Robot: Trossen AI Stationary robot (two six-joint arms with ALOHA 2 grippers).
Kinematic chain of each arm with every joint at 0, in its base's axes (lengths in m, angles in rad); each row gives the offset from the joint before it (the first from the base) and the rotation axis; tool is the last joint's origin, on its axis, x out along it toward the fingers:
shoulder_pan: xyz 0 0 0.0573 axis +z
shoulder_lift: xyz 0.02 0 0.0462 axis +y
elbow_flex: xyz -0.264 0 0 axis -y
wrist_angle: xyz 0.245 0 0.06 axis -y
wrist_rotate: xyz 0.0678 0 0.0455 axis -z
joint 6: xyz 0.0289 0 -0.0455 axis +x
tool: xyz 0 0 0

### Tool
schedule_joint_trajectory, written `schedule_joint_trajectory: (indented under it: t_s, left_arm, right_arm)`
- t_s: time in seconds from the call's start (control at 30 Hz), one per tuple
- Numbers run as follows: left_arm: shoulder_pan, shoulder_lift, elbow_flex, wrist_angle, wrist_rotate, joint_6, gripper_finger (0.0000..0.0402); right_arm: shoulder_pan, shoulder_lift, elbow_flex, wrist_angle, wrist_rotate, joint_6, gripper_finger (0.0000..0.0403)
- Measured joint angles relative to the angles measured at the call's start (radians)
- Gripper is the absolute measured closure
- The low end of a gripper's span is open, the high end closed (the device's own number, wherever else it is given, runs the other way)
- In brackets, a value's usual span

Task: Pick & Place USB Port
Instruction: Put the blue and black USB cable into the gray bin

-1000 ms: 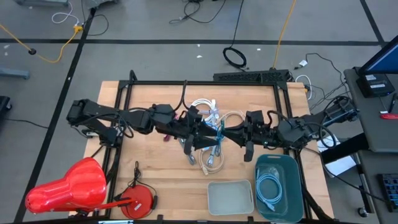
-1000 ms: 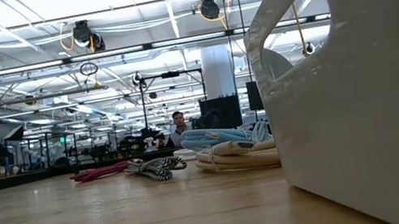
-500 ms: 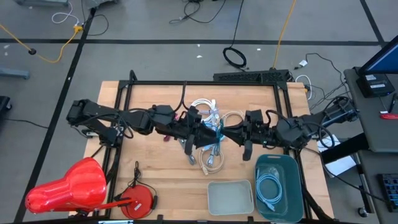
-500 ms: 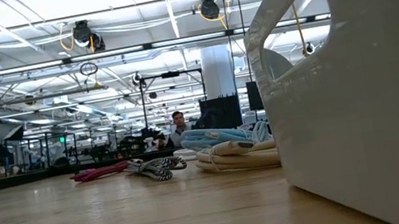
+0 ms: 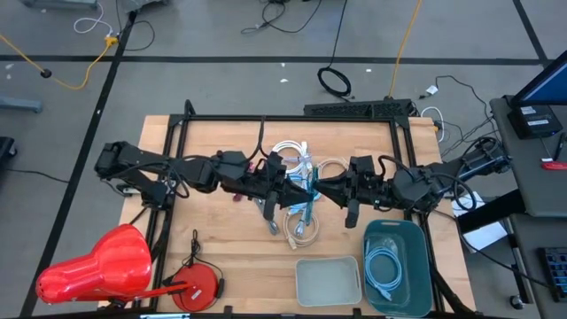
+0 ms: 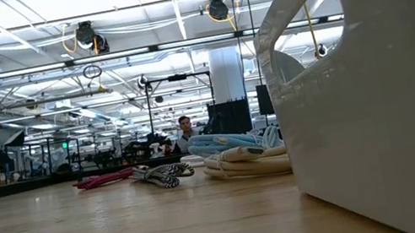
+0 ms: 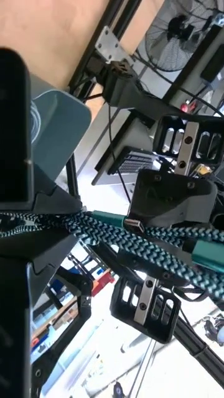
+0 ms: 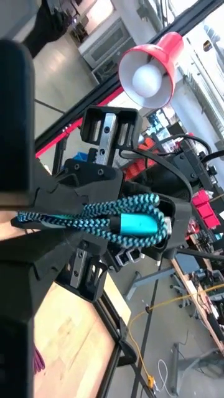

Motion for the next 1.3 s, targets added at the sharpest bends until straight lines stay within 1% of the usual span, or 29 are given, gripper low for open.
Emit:
schedule_joint_trajectory:
  t_s: [0.13, 0.33, 0.43, 0.5, 0.57, 0.6, 0.63, 0.77, 0.9, 1.0, 1.1, 1.2, 1.3]
  left_arm:
    - [-0.019, 0.000, 0.000, -0.021, -0.001, -0.024, 0.0379]
    - [-0.044, 0.001, 0.000, -0.137, -0.029, -0.050, 0.0379]
    - [-0.049, 0.000, 0.000, -0.245, -0.027, -0.056, 0.0379]
    - [-0.051, 0.011, 0.000, -0.343, -0.017, -0.045, 0.0379]
    - [-0.045, 0.028, 0.000, -0.424, 0.021, -0.029, 0.0379]
    - [-0.043, 0.042, -0.001, -0.468, 0.045, -0.022, 0.0379]
    - [-0.043, 0.060, -0.001, -0.477, 0.067, -0.018, 0.0379]
    - [-0.051, 0.141, -0.001, -0.455, 0.137, -0.003, 0.0379]
    - [-0.065, 0.239, 0.003, -0.424, 0.186, -0.012, 0.0379]
    - [-0.075, 0.313, 0.043, -0.420, 0.214, 0.001, 0.0379]
    - [-0.084, 0.389, 0.126, -0.427, 0.235, 0.027, 0.0379]
    - [-0.089, 0.465, 0.251, -0.484, 0.240, 0.075, 0.0379]
    - [-0.090, 0.538, 0.395, -0.588, 0.249, 0.139, 0.0379]
  right_arm:
    - [0.023, -0.024, -0.001, 0.015, -0.030, -0.003, 0.0325]
    - [0.080, -0.078, -0.001, 0.071, -0.115, -0.002, 0.0275]
    - [0.126, -0.108, -0.001, 0.120, -0.177, -0.028, 0.0258]
    - [0.161, -0.131, -0.001, 0.142, -0.184, -0.052, 0.0250]
    - [0.193, -0.155, 0.000, 0.140, -0.175, -0.081, 0.0246]
    - [0.205, -0.165, 0.000, 0.138, -0.167, -0.097, 0.0246]
    - [0.217, -0.175, 0.000, 0.135, -0.149, -0.110, 0.0246]
    - [0.262, -0.219, 0.000, 0.080, -0.062, -0.161, 0.0252]
    - [0.306, -0.250, 0.000, -0.002, 0.050, -0.180, 0.0259]
    - [0.335, -0.266, 0.000, -0.088, 0.124, -0.177, 0.0262]
    - [0.354, -0.276, 0.000, -0.173, 0.188, -0.129, 0.0265]
    - [0.358, -0.280, 0.000, -0.242, 0.216, -0.083, 0.0268]
    - [0.358, -0.283, 0.000, -0.307, 0.219, -0.039, 0.0269]
